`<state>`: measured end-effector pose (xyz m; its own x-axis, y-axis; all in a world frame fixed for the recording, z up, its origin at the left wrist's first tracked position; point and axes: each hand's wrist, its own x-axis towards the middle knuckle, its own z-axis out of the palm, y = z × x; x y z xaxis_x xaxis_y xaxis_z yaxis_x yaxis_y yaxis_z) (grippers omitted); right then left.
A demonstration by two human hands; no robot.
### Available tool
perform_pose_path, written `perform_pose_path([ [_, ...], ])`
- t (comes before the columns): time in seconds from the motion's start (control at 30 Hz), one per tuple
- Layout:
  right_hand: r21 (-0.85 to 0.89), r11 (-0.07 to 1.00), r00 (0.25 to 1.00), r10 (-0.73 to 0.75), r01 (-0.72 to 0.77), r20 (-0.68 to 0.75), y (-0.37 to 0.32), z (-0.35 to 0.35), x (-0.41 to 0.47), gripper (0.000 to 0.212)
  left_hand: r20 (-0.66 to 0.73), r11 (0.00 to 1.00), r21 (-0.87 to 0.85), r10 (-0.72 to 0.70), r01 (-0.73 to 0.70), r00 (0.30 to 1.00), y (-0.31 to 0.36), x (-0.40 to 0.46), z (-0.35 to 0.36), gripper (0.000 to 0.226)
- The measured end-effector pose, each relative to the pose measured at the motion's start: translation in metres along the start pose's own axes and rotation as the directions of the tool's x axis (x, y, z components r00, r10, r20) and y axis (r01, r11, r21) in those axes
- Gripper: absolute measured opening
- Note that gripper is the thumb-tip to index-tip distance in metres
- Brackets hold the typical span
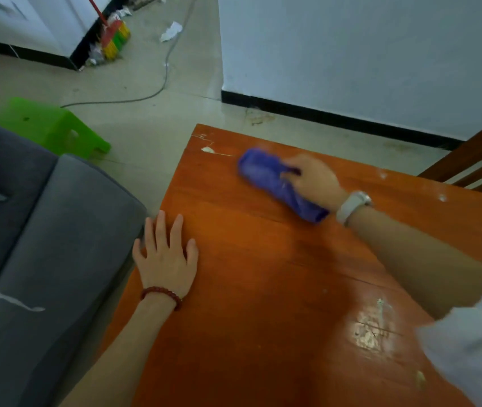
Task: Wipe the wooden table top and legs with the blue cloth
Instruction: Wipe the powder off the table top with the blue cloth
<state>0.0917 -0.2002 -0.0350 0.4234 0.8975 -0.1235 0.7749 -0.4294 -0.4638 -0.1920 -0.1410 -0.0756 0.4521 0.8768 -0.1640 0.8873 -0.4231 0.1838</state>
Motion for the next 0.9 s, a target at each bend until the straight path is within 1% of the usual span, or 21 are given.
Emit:
perform_pose_path([
  [0.03,0.076,0.965,0.937,0.263,-0.252,-0.228,0.007,-0.013,0.018,0.032,-0.001,1.000,0.009,-0.001,0.001,1.000,0.001,0.000,0.000,0.069],
  [0.07,0.216,0.885,0.818,0.463,-0.412,-0.341,0.011,-0.024,0.031,0.037,0.001,1.000,0.016,-0.005,0.005,1.000,0.001,-0.001,0.000,0.070],
  [0.1,0.330,0.828,0.744,0.555,-0.453,-0.372,0.012,-0.030,0.039,0.038,0.007,1.000,0.019,-0.008,0.008,1.000,0.002,-0.001,0.000,0.070],
  [0.13,0.363,0.833,0.764,0.537,-0.417,-0.356,0.007,-0.032,0.042,0.036,0.012,1.000,0.023,-0.011,0.011,1.000,0.003,-0.001,0.000,0.071],
  [0.2,0.281,0.954,0.963,0.165,-0.101,-0.215,-0.012,-0.027,0.041,0.035,0.024,0.999,0.035,-0.032,0.032,0.999,0.005,0.001,-0.001,0.070],
  [0.23,0.260,0.964,0.999,-0.051,0.052,-0.012,-0.024,-0.020,0.037,0.033,0.034,0.998,0.040,-0.050,0.048,0.998,0.008,0.003,-0.002,0.069],
  [0.3,0.225,0.961,0.879,-0.244,0.161,0.409,-0.028,-0.007,0.034,0.030,0.034,0.997,0.033,-0.068,0.067,0.997,0.021,0.007,-0.005,0.068],
  [0.33,0.225,0.966,0.863,-0.218,0.126,0.456,-0.021,-0.006,0.038,0.029,0.022,0.998,0.017,-0.061,0.060,0.998,0.029,0.010,-0.009,0.068],
  [0.4,0.179,0.982,0.992,0.034,-0.055,0.119,0.004,-0.016,0.050,0.027,0.006,1.000,-0.026,0.000,0.000,1.000,0.050,0.017,-0.017,0.068],
  [0.43,0.102,0.972,0.965,0.226,-0.213,-0.135,0.016,-0.028,0.053,0.028,0.007,0.998,-0.048,0.047,-0.047,0.999,0.062,0.019,-0.020,0.067],
  [0.47,0.050,0.935,0.874,0.346,-0.351,-0.340,0.027,-0.043,0.051,0.029,0.023,0.993,-0.066,0.100,-0.098,0.995,0.076,0.020,-0.022,0.065],
  [0.5,0.023,0.911,0.803,0.375,-0.412,-0.463,0.038,-0.056,0.049,0.030,0.048,0.987,-0.080,0.145,-0.141,0.988,0.089,0.022,-0.023,0.062],
  [0.53,0.023,0.922,0.797,0.346,-0.386,-0.495,0.047,-0.067,0.046,0.031,0.078,0.982,-0.087,0.177,-0.170,0.981,0.103,0.023,-0.022,0.058],
  [0.6,0.115,0.980,0.947,0.186,-0.160,-0.264,0.052,-0.082,0.033,0.033,0.128,0.976,-0.080,0.210,-0.201,0.969,0.128,0.026,-0.016,0.055],
  [0.63,0.191,0.978,0.996,0.088,-0.084,-0.011,0.052,-0.085,0.024,0.032,0.150,0.976,-0.065,0.214,-0.206,0.965,0.137,0.026,-0.010,0.055],
  [0.7,0.217,0.974,0.875,-0.043,-0.071,0.481,0.054,-0.082,0.007,0.028,0.186,0.980,-0.017,0.198,-0.198,0.962,0.150,0.025,0.002,0.057],
  [0.73,0.165,0.985,0.809,-0.065,-0.040,0.584,0.062,-0.079,0.003,0.026,0.196,0.980,0.017,0.190,-0.197,0.962,0.152,0.025,0.008,0.057],
  [0.77,0.085,0.996,0.855,-0.041,-0.003,0.516,0.076,-0.075,0.003,0.026,0.197,0.978,0.050,0.188,-0.201,0.962,0.152,0.024,0.012,0.058],
  [0.8,0.014,0.999,0.945,0.032,-0.039,0.326,0.089,-0.074,0.007,0.026,0.192,0.976,0.074,0.186,-0.203,0.964,0.151,0.024,0.015,0.058],
  [0.83,-0.022,0.984,0.984,0.175,-0.174,0.023,0.102,-0.077,0.009,0.027,0.184,0.976,0.086,0.182,-0.200,0.966,0.150,0.023,0.017,0.061],
  [0.9,0.086,0.906,0.817,0.411,-0.413,-0.404,0.115,-0.086,0.009,0.032,0.163,0.979,0.093,0.166,-0.183,0.973,0.151,0.021,0.018,0.065],
])
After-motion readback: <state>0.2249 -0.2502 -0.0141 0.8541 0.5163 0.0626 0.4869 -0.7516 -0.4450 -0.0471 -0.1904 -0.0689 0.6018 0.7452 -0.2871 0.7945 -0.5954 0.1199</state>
